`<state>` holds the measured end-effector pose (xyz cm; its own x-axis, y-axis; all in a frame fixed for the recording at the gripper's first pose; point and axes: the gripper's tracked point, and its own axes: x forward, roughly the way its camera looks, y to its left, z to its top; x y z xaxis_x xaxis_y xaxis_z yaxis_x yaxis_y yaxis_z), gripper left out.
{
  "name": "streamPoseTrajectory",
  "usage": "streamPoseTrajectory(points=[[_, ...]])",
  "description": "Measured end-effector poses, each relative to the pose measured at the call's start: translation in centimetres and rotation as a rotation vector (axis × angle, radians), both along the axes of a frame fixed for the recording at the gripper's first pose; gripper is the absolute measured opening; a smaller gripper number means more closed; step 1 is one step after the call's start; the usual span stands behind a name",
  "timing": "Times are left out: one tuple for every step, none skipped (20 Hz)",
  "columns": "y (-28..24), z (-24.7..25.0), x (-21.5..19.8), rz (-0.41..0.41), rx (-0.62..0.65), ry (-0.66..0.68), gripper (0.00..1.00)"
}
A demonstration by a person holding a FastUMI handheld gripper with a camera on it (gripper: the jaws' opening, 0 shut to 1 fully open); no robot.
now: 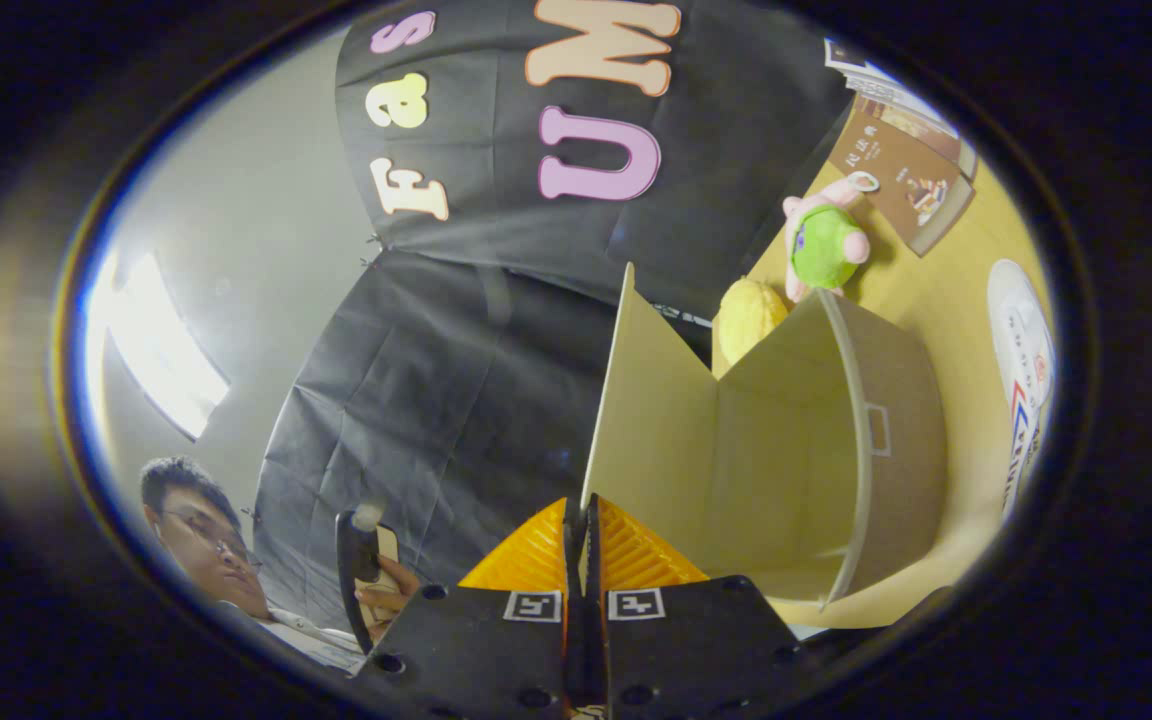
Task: Open the storage box then place both shoes into the box .Put the left shoe in first, then the right shoe, with the right side of both shoes facing outward in a uniform manner.
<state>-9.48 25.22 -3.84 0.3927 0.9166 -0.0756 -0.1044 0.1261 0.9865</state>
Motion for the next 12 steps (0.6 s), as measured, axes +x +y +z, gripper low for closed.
streamPoseTrajectory(points=[[0.9, 0.5, 0.2, 0.017, -0.001, -0.011, 0.03], [1.9, 1.1, 0.4, 0.032, -0.002, -0.021, 0.03], [2.8, 1.7, 0.5, 0.049, -0.001, -0.030, 0.03], [3.6, 2.1, 0.6, 0.064, -0.004, -0.038, 0.03], [4.5, 2.5, 0.9, 0.079, -0.007, -0.048, 0.03], [5.5, 2.8, 1.1, 0.091, -0.009, -0.054, 0.03], [6.4, 3.0, 1.3, 0.101, -0.011, -0.059, 0.03], [7.4, 3.0, 1.4, 0.114, -0.014, -0.065, 0.03], [8.5, 3.2, 1.5, 0.122, -0.014, -0.070, 0.03], [9.6, 3.3, 1.6, 0.134, -0.017, -0.073, 0.03], [10.8, 3.3, 1.6, 0.147, -0.021, -0.081, 0.03], [11.7, 3.4, 1.9, 0.158, -0.024, -0.090, 0.03]])
